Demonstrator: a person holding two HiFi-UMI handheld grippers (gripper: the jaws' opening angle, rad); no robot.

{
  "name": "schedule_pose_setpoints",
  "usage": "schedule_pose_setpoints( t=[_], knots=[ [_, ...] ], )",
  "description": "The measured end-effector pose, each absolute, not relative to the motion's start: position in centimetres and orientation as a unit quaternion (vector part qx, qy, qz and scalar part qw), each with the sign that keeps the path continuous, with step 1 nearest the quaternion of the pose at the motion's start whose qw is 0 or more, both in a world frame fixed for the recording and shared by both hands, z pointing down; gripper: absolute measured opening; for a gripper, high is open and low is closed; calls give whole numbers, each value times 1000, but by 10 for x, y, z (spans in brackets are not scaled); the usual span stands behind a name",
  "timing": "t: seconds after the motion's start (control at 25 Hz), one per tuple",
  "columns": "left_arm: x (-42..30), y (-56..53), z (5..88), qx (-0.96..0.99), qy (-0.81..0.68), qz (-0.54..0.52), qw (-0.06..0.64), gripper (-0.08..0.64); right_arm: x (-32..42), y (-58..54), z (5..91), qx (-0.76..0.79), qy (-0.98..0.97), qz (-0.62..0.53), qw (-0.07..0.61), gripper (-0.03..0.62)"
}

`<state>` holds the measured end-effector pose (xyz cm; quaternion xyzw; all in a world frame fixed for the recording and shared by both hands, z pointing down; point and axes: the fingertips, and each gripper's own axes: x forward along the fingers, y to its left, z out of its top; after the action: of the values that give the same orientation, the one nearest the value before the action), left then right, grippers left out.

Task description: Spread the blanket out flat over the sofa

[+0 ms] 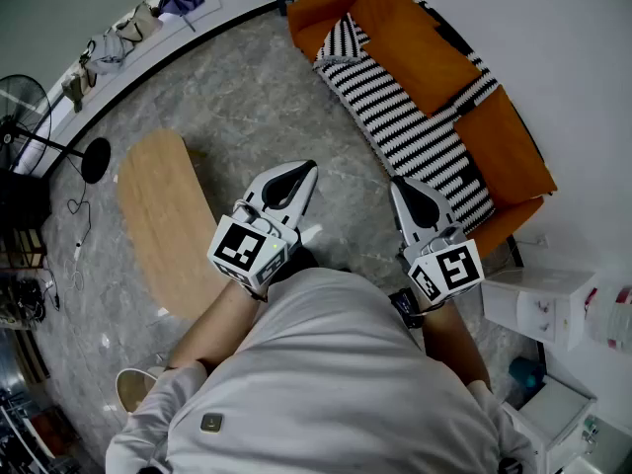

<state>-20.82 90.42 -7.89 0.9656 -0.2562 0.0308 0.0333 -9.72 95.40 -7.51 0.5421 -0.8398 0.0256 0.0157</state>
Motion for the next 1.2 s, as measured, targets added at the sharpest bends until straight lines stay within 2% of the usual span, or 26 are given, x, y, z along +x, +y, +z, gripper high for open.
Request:
schedule_pose_setpoints(
  t=[0.44, 0.84, 1.2],
  knots=[
    [-245, 807, -63, 966, -251, 27, 51, 9, -139, 854, -67, 527, -850, 25, 21, 26],
    [-309, 702, -70, 969, -239, 44, 53, 9, -200, 741, -66, 524, -850, 52, 19, 26],
    [-301, 629, -53, 968, -237, 52, 70, 9, -184, 663, -47, 520, -851, 71, 31, 26]
  ],
)
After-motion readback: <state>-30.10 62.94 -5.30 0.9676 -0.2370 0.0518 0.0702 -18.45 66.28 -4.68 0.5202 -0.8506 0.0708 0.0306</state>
